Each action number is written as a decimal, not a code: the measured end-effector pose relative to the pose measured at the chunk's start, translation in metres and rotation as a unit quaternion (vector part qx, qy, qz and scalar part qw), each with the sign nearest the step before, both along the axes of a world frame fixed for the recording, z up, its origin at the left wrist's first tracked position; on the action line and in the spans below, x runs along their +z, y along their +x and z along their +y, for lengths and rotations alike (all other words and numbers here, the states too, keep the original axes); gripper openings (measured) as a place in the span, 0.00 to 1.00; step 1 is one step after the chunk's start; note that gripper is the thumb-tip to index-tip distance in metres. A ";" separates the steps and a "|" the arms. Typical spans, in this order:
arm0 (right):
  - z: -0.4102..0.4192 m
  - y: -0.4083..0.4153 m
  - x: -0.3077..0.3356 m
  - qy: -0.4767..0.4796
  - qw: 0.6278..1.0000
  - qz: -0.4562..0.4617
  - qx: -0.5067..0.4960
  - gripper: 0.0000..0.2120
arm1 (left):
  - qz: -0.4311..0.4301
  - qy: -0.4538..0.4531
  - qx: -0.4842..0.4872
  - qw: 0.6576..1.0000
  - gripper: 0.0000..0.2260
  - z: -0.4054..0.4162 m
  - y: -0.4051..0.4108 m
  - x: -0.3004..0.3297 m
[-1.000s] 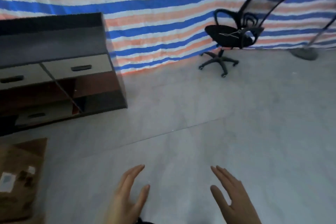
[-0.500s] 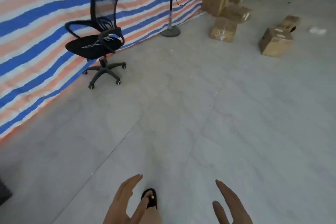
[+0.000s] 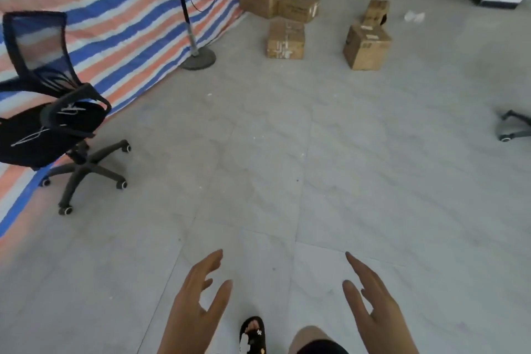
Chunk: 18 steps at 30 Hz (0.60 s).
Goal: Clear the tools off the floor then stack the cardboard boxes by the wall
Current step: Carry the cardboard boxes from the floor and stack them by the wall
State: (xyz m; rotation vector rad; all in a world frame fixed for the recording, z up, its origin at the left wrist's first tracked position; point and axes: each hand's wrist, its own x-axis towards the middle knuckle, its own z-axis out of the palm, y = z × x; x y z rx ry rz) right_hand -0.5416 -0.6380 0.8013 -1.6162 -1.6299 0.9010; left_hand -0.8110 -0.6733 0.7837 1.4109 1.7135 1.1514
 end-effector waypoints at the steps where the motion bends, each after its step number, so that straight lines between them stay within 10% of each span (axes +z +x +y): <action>1: 0.013 -0.002 0.000 -0.005 1.000 -0.002 -0.004 0.25 | 0.000 -0.003 -0.008 1.000 0.18 0.017 -0.002 0.000; 18: 0.386 0.091 0.014 -0.035 0.994 0.054 -0.090 0.21 | -0.004 0.008 -0.048 0.999 0.19 0.420 0.071 0.012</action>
